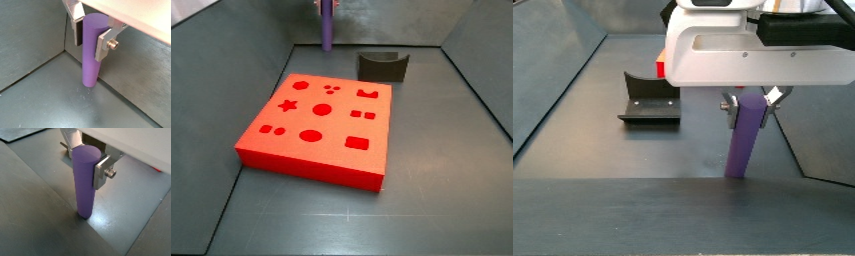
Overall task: Pick up the round object. Move up. Move to above the board. Insert the round object.
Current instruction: Pick up the round object.
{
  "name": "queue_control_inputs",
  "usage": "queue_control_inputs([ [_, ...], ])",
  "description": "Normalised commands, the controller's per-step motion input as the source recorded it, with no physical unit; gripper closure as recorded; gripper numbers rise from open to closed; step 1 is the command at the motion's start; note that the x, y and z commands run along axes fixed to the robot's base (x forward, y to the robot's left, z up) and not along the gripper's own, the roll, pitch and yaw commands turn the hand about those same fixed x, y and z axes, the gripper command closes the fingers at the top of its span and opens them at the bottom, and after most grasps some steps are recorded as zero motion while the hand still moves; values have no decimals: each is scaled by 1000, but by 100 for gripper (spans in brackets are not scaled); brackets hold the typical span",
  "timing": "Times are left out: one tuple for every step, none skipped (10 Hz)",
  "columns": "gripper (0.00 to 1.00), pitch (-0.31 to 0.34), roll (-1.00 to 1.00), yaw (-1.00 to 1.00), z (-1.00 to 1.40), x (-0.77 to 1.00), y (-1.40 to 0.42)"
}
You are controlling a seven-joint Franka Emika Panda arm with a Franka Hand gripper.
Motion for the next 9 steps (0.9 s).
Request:
queue_control_inputs([
  [100, 0, 0, 0, 0, 0, 0],
  [100, 0, 0, 0, 0, 0, 0],
  [100, 0, 0, 0, 0, 0, 0],
  [100, 0, 0, 0, 0, 0, 0],
  [100, 0, 0, 0, 0, 0, 0],
  [100, 0, 0, 0, 0, 0, 0],
  [100, 0, 0, 0, 0, 0, 0],
  [100, 0, 0, 0, 0, 0, 0],
  [100, 0, 0, 0, 0, 0, 0],
])
